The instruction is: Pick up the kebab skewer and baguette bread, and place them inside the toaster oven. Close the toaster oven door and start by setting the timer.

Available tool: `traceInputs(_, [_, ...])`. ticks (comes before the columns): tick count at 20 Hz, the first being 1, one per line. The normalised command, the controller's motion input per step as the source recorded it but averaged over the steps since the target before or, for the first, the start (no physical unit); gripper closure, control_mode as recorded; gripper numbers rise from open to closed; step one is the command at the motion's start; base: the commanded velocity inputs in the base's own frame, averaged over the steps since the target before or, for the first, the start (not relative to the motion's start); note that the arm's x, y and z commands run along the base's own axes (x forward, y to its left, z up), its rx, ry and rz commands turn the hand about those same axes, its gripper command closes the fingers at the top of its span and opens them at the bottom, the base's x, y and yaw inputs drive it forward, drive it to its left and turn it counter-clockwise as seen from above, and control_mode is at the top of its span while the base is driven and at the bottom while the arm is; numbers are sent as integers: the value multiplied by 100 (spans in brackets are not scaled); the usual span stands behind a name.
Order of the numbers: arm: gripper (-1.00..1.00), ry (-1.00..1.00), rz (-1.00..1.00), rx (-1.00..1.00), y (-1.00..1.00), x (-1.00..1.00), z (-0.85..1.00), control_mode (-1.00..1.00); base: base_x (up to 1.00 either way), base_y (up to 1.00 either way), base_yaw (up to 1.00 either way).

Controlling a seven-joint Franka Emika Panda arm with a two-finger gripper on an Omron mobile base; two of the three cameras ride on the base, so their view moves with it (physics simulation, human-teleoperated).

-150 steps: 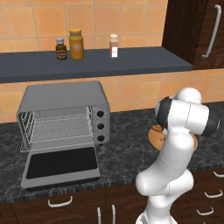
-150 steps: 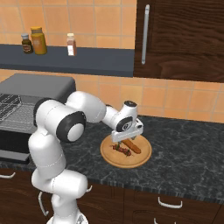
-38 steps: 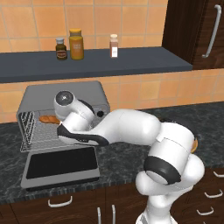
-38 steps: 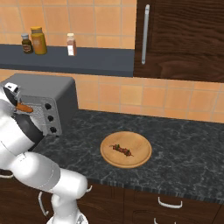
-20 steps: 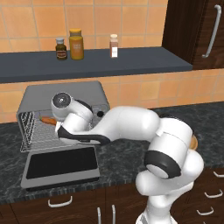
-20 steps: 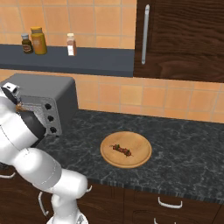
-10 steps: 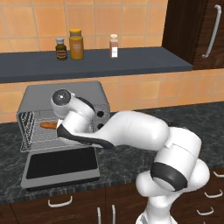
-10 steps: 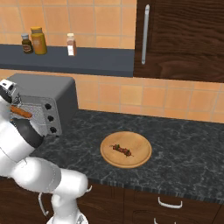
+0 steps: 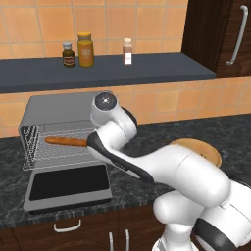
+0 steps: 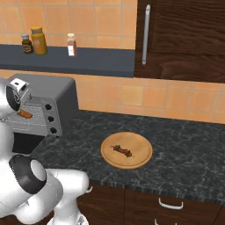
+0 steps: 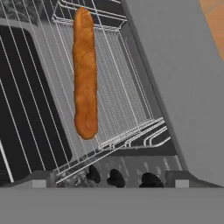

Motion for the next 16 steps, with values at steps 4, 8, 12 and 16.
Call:
traceInputs(4, [-100, 9, -8, 12, -100, -4, 1, -100, 0, 0, 0])
traceInputs(8, [-100, 11, -10, 13, -100, -3, 1, -100, 0, 0, 0])
traceInputs(12, [-100, 12, -12, 14, -100, -2, 0, -100, 0, 0, 0])
traceInputs(16, [-100, 15, -10, 13, -100, 0, 0, -100, 0, 0, 0])
